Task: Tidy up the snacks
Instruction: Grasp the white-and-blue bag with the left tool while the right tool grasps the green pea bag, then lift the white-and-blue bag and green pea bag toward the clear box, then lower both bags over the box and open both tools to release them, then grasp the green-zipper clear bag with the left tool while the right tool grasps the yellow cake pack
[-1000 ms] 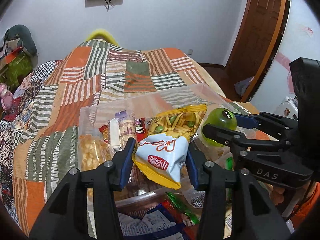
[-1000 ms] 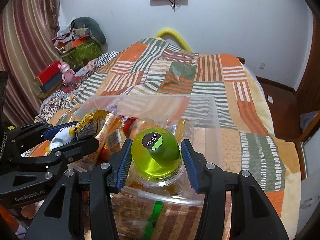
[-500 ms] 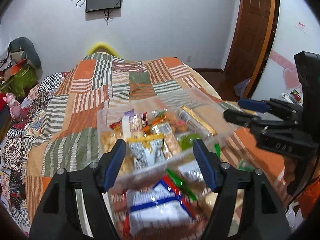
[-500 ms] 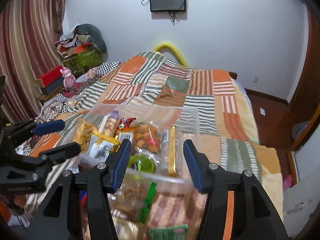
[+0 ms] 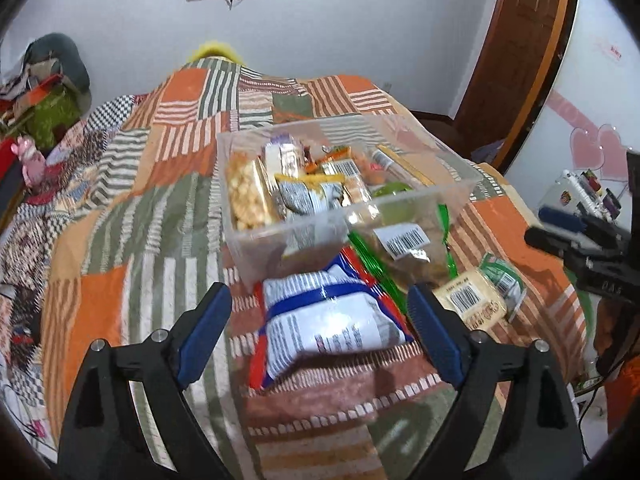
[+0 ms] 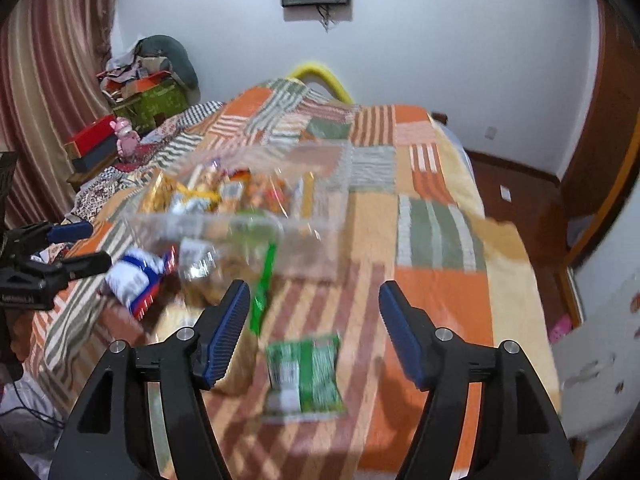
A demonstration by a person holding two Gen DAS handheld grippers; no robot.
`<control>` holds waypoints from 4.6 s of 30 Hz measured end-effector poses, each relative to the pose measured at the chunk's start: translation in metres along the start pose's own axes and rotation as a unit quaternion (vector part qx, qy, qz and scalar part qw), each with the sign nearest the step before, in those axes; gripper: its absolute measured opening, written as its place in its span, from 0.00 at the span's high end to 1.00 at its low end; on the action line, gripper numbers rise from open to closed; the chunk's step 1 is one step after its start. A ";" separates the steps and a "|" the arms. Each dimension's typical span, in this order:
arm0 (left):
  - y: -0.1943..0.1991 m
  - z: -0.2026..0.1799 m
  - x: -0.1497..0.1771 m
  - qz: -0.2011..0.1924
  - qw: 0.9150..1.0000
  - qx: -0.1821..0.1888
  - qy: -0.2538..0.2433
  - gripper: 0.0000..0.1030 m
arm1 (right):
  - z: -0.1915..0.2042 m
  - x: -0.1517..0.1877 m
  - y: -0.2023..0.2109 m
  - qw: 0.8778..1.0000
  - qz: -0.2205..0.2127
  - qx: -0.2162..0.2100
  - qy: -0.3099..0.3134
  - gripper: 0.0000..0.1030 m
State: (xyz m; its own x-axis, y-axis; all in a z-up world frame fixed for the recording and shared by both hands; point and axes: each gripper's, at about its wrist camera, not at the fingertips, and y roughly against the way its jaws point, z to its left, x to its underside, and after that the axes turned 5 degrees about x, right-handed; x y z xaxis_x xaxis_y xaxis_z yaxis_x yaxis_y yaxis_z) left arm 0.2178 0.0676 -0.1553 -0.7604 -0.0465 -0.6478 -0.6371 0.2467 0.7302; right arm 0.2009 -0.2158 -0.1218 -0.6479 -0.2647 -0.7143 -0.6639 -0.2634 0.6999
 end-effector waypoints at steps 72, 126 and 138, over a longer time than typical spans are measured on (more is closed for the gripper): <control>-0.012 -0.023 -0.089 -0.063 0.998 0.012 -0.027 0.16 | 0.025 -0.077 -0.013 0.996 -0.088 -0.026 0.004 0.62; 0.020 -0.012 -0.061 -0.048 0.999 -0.011 -0.012 0.09 | 0.052 -0.054 -0.010 0.998 -0.038 -0.048 0.018 0.50; 0.016 -0.003 0.010 0.007 1.000 -0.001 0.008 0.09 | 0.077 0.003 -0.025 0.999 0.019 -0.031 0.024 0.15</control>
State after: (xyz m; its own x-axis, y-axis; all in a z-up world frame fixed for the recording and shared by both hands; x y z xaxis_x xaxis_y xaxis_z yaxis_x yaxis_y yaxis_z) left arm 0.1994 0.0686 -0.1494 -0.7716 -0.0579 -0.6335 -0.6261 0.2453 0.7401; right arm 0.1871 -0.1386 -0.1415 -0.6532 -0.3190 -0.6867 -0.6136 -0.3083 0.7269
